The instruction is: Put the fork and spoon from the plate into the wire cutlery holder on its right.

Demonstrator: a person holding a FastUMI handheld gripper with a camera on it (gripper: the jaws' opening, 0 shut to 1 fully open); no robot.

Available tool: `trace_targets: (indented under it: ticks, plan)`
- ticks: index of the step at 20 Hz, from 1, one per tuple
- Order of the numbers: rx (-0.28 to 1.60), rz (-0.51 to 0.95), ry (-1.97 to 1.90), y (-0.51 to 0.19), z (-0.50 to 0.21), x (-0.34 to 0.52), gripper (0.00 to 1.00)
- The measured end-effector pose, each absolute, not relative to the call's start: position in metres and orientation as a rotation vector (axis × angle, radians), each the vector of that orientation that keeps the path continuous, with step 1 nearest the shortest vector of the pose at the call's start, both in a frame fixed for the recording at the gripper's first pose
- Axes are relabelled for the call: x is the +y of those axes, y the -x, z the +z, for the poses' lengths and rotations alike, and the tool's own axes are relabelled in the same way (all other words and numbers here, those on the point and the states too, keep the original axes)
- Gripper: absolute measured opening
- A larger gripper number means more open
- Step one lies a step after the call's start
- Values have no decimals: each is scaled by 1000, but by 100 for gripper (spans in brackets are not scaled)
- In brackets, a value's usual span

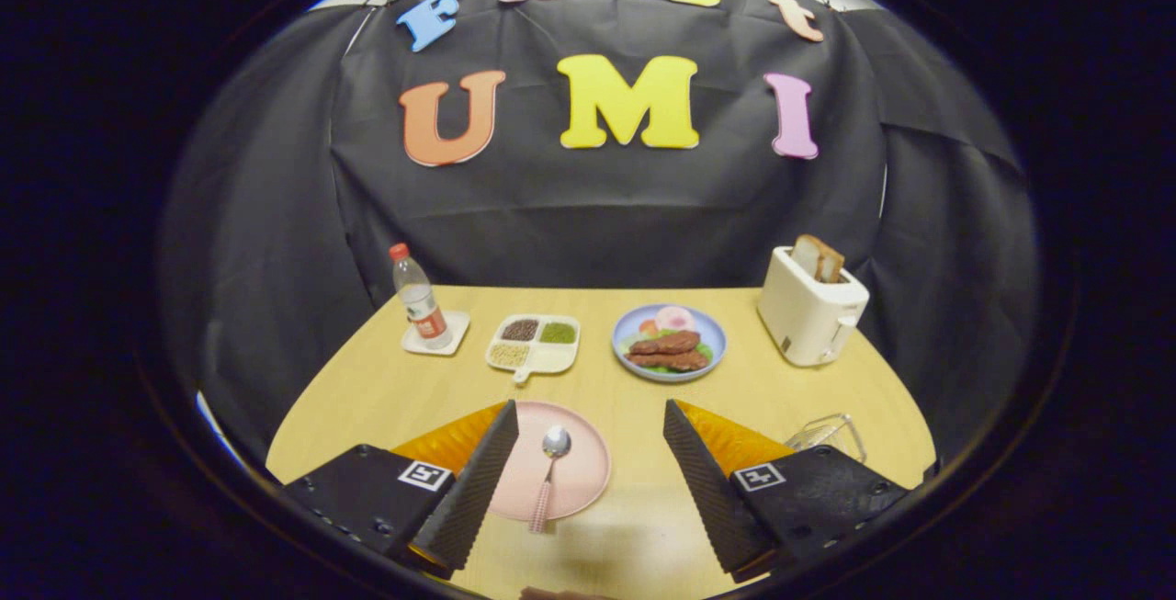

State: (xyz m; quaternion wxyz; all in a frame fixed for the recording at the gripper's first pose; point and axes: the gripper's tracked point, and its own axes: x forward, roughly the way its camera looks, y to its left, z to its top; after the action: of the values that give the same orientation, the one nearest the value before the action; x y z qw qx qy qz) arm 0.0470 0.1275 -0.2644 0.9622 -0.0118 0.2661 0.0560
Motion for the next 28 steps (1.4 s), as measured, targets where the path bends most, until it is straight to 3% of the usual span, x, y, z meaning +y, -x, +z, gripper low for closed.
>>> trace_targets:
  ticks: [8, 11, 13, 18, 21, 22, 25, 26, 28]
  plan:
    - [885, 68, -1, -42, -388, 160, 95]
    - [936, 55, 8, -48, -412, 164, 82]
    - [968, 49, 12, -50, -425, 166, 79]
    - [1023, 47, 12, -63, -448, 170, 43]
    - [1054, 25, 5, -62, -453, 169, 38]
    - [1054, 14, -3, -60, -453, 170, 12]
    - [1065, 47, -17, -63, -453, 182, 14]
    - [1065, 58, -11, -58, -451, 181, 8]
    - [1043, 64, 0, -57, -443, 179, 8]
